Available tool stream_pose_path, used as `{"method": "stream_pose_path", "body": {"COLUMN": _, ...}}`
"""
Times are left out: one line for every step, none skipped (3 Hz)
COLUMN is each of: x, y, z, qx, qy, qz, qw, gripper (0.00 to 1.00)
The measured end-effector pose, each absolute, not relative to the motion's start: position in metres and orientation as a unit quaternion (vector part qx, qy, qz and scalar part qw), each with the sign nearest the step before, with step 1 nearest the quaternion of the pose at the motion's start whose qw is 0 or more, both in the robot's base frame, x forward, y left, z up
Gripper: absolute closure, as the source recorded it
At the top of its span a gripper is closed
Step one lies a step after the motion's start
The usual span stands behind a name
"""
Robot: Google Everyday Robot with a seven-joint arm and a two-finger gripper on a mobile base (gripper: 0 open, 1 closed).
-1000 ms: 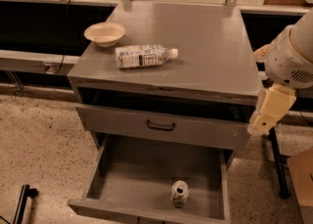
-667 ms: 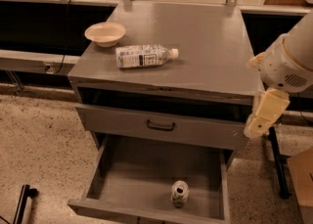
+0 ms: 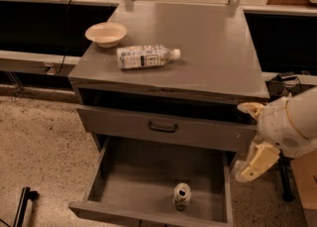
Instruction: Pick 7up can from middle drawer and place on counter
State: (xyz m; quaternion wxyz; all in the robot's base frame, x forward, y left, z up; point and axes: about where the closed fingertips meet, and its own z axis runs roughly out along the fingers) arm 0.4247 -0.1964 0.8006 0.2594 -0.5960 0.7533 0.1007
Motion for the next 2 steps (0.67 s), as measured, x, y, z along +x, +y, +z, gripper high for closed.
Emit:
{"method": "stream_pose_path", "body": {"x": 0.432, "y": -0.21, "z": 0.808, "qx": -0.591, "qy": 0.746, "qz": 0.073, "qw": 0.299, "gripper": 0.0}}
{"method": "stream_pose_path", "body": {"x": 0.441, "y": -0.196, "z": 0.783, "qx": -0.599, "qy": 0.742, "qz": 0.102, "qw": 0.284, "gripper": 0.0}}
